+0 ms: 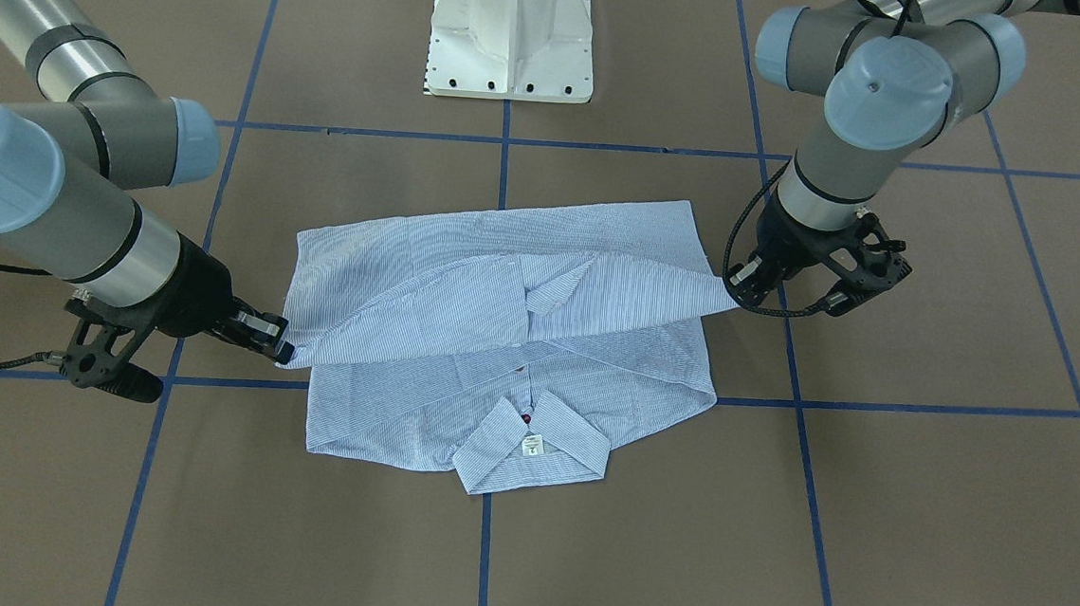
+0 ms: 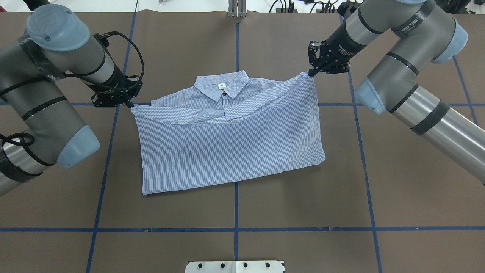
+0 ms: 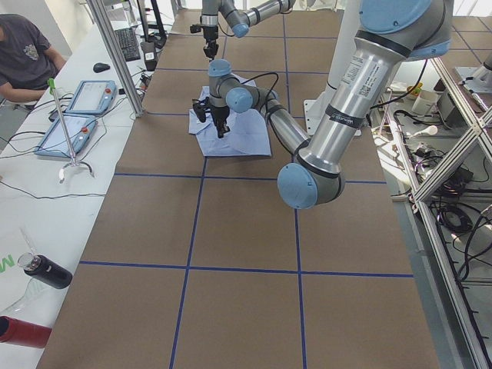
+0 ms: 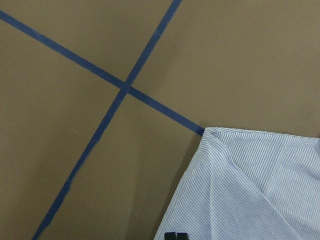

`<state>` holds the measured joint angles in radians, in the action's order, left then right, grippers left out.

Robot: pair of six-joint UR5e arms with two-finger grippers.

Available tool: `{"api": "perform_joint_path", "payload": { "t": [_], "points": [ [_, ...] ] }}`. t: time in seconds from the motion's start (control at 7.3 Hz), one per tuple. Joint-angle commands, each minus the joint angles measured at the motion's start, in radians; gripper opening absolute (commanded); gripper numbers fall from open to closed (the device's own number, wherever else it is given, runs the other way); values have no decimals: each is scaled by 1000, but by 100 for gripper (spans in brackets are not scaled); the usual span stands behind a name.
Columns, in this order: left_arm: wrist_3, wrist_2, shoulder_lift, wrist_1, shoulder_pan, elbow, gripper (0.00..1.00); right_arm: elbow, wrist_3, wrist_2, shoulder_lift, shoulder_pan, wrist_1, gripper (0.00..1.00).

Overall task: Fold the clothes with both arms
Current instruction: 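Carry the hem with both grippers over the shirt toward the collar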

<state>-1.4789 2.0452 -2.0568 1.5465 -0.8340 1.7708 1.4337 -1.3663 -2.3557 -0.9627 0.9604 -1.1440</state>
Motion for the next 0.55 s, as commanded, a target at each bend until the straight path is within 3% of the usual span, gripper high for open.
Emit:
{"api": "perform_joint_path", "payload": {
  "t": [0.0, 0.41],
  "points": [
    [-1, 1, -3, 82, -8, -77, 0, -38, 3, 12, 4, 0, 1, 0],
    [0, 1, -22, 95, -8, -102, 0, -73, 3, 55, 27, -3, 1, 0]
  ]
}}
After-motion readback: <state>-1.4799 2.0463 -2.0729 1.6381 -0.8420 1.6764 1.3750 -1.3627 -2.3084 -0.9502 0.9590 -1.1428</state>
